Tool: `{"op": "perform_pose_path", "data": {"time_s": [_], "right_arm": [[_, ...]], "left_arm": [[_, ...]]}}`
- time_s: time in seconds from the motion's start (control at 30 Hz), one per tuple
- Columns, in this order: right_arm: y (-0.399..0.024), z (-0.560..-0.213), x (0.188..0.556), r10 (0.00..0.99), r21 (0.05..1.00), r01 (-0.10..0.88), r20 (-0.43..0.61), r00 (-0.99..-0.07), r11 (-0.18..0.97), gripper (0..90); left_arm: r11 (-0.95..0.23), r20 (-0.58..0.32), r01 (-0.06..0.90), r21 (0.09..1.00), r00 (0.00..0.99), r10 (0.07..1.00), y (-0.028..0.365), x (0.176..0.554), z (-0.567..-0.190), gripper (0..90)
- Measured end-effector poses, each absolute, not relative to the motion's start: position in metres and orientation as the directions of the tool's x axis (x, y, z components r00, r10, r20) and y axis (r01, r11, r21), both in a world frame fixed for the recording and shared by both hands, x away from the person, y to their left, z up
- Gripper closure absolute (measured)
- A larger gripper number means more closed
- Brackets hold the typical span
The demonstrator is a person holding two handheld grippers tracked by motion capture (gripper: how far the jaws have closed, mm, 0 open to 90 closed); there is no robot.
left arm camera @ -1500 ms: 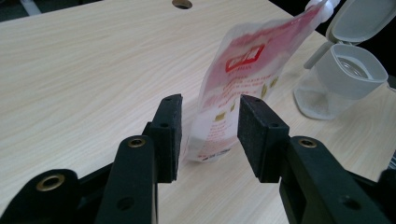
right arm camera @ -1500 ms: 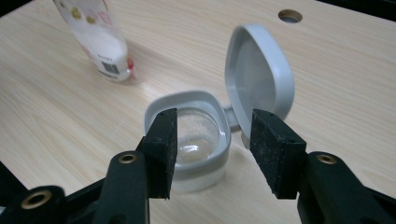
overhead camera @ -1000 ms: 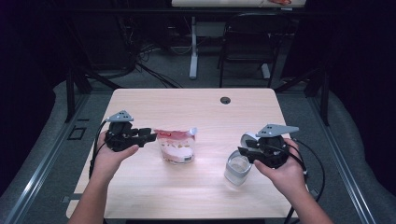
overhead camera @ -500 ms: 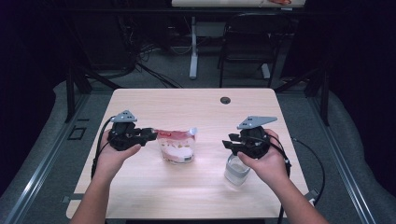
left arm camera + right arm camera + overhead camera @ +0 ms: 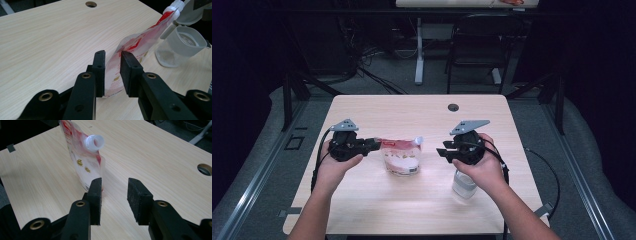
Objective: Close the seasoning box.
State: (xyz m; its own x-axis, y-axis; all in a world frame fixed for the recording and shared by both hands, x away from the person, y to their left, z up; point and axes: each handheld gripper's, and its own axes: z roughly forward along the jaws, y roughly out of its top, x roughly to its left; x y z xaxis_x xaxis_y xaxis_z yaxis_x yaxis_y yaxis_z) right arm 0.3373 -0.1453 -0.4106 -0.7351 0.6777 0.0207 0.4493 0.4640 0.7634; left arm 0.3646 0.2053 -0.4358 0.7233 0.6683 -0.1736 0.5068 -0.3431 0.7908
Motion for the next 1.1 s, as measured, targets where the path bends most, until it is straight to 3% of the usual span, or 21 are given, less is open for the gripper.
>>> {"op": "perform_pose_path", "data": {"time_s": [1.1], "right_arm": [[-0.103,-0.424,0.360,0.618,0.770,0.435,0.068,-0.783,0.467,64.2]], "left_arm": [[-0.353,-0.172,0.500,0.791,0.735,0.656,0.205,0.366,-0.441,75.3]]}}
